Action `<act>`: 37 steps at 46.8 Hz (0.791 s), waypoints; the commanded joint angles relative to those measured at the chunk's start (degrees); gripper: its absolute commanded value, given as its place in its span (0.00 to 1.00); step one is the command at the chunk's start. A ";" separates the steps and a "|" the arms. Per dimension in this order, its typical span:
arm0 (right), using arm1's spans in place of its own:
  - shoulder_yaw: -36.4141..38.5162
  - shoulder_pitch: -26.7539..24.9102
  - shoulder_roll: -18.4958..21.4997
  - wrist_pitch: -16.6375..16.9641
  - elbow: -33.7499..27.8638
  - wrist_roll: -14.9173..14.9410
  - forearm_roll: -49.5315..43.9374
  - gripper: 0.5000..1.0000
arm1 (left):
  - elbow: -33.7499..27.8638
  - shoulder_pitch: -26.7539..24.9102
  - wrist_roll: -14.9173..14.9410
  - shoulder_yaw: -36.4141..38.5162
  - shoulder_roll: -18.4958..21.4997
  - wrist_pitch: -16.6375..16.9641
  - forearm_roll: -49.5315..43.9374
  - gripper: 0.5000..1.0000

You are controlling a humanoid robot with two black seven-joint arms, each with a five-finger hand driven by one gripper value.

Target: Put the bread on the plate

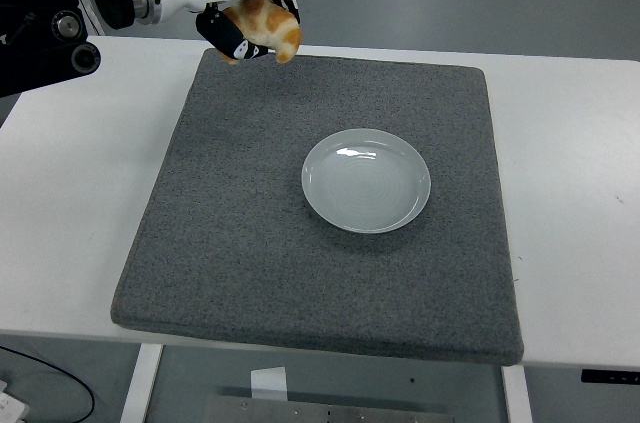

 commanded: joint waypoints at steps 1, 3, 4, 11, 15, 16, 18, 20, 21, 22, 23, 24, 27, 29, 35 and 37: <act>0.00 0.00 0.00 0.00 0.00 0.05 0.00 0.86 | 0.07 -0.01 0.00 -1.03 -0.27 -0.83 -0.51 0.00; 0.00 0.00 0.00 0.00 0.00 -0.04 0.00 0.86 | 0.07 -0.09 0.00 -1.47 -0.45 -1.26 -0.68 0.00; 0.00 0.00 0.00 0.00 0.00 -0.04 0.00 0.86 | 0.07 -0.09 0.00 -1.65 -0.54 -1.44 -0.77 0.00; 0.00 0.00 0.00 0.00 0.00 0.05 0.00 0.86 | 0.16 -0.18 0.00 -2.71 -1.77 -1.97 -1.56 0.00; 0.00 0.00 0.00 0.00 0.00 -0.04 0.00 0.86 | 0.16 -0.09 0.00 -3.06 -2.82 -2.23 -1.91 0.00; 0.00 0.00 0.00 0.00 0.00 -0.04 0.00 0.86 | 0.16 -0.09 0.00 -3.23 -3.08 -2.23 -1.91 0.00; 0.00 0.00 0.00 0.00 0.00 -0.04 0.00 0.86 | 0.16 0.08 0.00 -3.41 -3.96 -2.50 -1.91 0.00; 0.00 0.00 0.00 0.00 0.00 0.05 0.00 0.86 | 0.24 0.26 0.00 -3.50 -4.75 -2.67 -1.91 0.00; 0.00 0.00 0.00 0.00 0.00 -0.04 0.00 0.86 | 0.33 0.35 0.00 -3.50 -5.19 -2.67 -1.83 0.00; 0.00 0.00 0.00 0.00 0.00 -0.04 0.00 0.86 | 0.42 0.52 0.09 -3.50 -5.72 -2.67 -1.82 0.00; 0.00 0.00 0.00 0.00 0.00 0.05 0.00 0.86 | 0.60 0.61 0.09 -3.50 -6.33 -2.67 -1.82 0.00; 0.00 0.00 0.00 0.00 0.00 -0.04 0.00 0.86 | 0.68 0.70 0.09 -3.50 -6.77 -2.67 -1.82 0.00; 0.00 0.00 0.00 0.00 0.00 -0.04 0.00 0.86 | 0.77 0.78 0.09 -3.50 -7.66 -2.67 -1.74 0.00; 0.00 0.00 0.00 0.00 0.00 -0.04 0.00 0.86 | 0.77 0.79 0.09 -3.50 -8.09 -2.67 -1.74 0.00; 0.00 0.00 0.00 0.00 0.00 -0.04 0.00 0.86 | 1.12 0.87 0.09 -3.41 -9.15 -2.67 -1.30 0.00; 0.00 0.00 0.00 0.00 0.00 -0.04 0.00 0.86 | 1.56 1.48 0.09 -3.32 -9.85 -2.67 -1.21 0.00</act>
